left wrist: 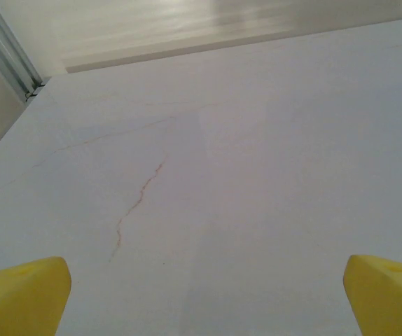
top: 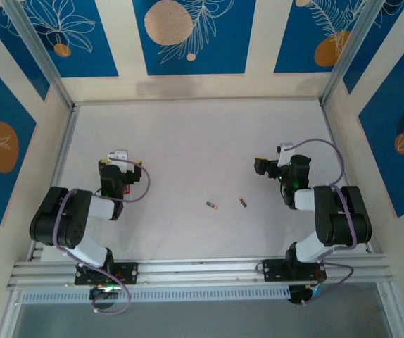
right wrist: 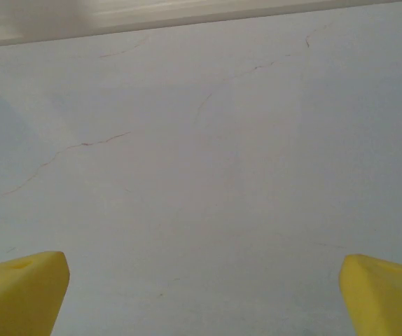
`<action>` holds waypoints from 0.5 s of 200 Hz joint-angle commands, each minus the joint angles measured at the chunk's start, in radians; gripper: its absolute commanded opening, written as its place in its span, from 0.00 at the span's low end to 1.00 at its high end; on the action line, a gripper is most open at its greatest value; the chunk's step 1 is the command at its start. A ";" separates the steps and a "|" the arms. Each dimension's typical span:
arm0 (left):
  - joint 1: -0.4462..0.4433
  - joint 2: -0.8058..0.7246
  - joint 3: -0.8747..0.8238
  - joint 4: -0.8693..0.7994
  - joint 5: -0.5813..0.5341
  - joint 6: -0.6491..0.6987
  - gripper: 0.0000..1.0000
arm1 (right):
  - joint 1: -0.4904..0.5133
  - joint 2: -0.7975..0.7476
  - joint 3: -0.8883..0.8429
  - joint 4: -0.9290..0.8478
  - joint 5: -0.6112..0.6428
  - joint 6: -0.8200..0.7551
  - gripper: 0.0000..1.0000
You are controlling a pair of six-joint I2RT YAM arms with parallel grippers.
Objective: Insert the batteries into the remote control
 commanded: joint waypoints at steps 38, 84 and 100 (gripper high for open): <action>0.009 -0.003 0.010 -0.004 0.022 0.006 1.00 | 0.003 -0.007 0.013 0.008 0.005 -0.011 0.99; 0.009 -0.004 0.010 -0.005 0.022 0.006 1.00 | 0.002 -0.007 0.013 0.007 0.003 -0.009 0.99; 0.009 -0.004 0.009 -0.004 0.022 0.006 1.00 | 0.000 -0.007 0.012 0.008 0.000 -0.009 0.99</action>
